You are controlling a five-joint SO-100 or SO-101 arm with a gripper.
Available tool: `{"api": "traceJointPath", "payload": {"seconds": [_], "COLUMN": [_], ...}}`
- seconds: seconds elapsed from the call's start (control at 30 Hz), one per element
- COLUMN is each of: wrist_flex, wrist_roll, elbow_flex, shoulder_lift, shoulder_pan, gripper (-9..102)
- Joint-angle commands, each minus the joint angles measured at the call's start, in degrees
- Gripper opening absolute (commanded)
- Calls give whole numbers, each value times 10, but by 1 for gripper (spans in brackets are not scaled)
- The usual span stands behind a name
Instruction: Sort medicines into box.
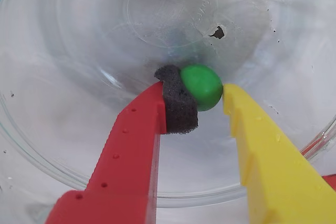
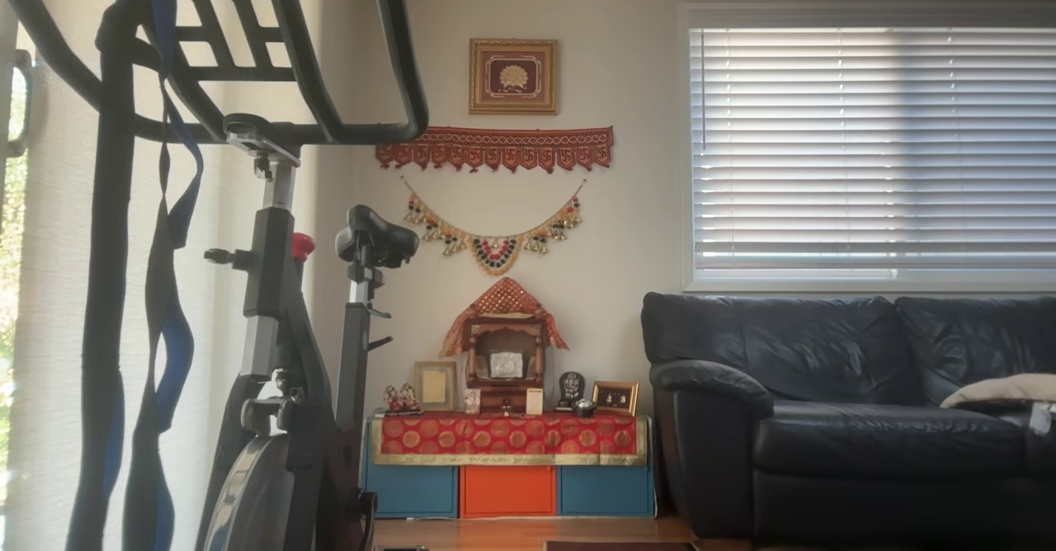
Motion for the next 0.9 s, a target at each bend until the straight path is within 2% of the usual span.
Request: {"api": "traceJointPath", "payload": {"seconds": [0.0, 0.47, 0.87], "wrist_flex": [-4, -12, 53], "wrist_roll": [-5, 26, 110], "elbow_flex": [-25, -174, -349], "shoulder_lift": [55, 57, 4], "shoulder_pan": [9, 12, -42], "gripper": [1, 1, 1]}}
